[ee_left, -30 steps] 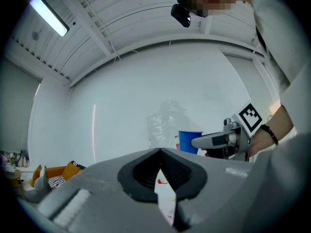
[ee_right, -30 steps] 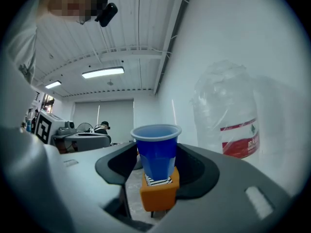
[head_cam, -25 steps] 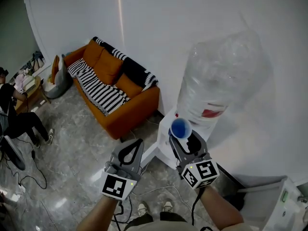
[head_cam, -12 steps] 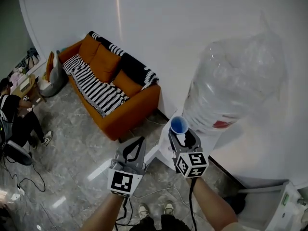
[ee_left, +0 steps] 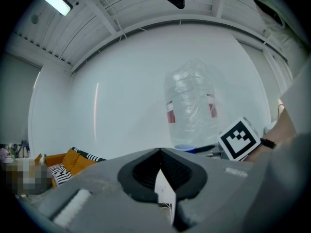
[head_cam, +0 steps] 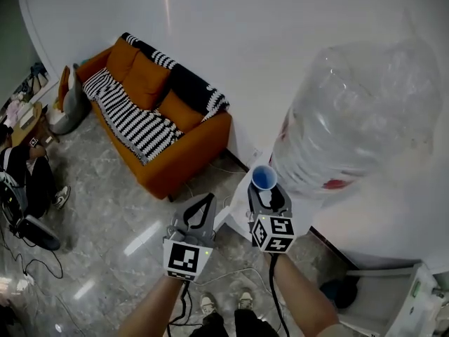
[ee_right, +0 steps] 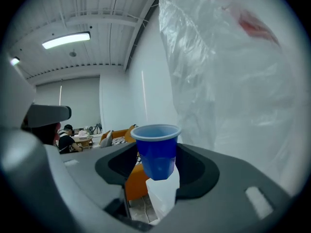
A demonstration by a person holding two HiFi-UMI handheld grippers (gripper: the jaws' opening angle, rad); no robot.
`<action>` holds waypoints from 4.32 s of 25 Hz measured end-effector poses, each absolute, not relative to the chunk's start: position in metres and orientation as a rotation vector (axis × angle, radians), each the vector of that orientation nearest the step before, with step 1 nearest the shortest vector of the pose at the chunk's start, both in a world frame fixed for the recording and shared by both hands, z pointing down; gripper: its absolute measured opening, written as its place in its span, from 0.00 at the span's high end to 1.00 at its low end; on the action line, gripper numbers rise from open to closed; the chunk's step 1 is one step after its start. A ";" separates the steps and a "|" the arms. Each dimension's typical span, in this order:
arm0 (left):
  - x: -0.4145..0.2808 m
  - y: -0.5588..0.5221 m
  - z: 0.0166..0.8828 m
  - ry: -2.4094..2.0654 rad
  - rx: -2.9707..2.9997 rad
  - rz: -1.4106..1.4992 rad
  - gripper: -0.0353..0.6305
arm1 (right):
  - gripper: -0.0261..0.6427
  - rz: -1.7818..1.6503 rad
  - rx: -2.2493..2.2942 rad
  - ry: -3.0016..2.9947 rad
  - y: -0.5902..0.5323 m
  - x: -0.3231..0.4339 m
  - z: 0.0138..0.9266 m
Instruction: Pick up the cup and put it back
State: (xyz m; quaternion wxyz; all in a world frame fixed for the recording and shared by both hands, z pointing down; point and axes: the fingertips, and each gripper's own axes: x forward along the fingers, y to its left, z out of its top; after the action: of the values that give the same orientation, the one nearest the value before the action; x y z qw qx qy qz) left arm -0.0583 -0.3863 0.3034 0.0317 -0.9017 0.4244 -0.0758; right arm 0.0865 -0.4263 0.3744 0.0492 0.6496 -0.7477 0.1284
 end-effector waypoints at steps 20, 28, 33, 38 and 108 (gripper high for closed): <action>-0.053 -0.391 0.356 1.307 -2.845 -0.322 0.94 | 0.57 0.515 2.040 -2.051 -0.433 0.099 0.444; -0.058 -0.388 0.363 1.335 -2.865 -0.347 0.94 | 0.53 0.610 2.003 -2.061 -0.422 0.102 0.447; -0.060 -0.382 0.354 1.348 -2.867 -0.342 0.94 | 0.53 0.666 1.978 -2.089 -0.407 0.099 0.436; -0.063 -0.373 0.332 1.341 -2.843 -0.319 0.94 | 0.58 0.620 1.941 -2.166 -0.389 0.092 0.400; -0.097 -0.123 0.142 1.376 -2.749 -0.160 0.94 | 0.96 0.079 1.447 -2.676 -0.114 0.061 0.109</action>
State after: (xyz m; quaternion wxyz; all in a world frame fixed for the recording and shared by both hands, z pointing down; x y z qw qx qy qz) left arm -0.0968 -0.1229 0.1423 0.0316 -0.8925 0.4469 -0.0521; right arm 0.0615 -0.1142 0.1093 0.0494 0.4750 -0.8782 0.0258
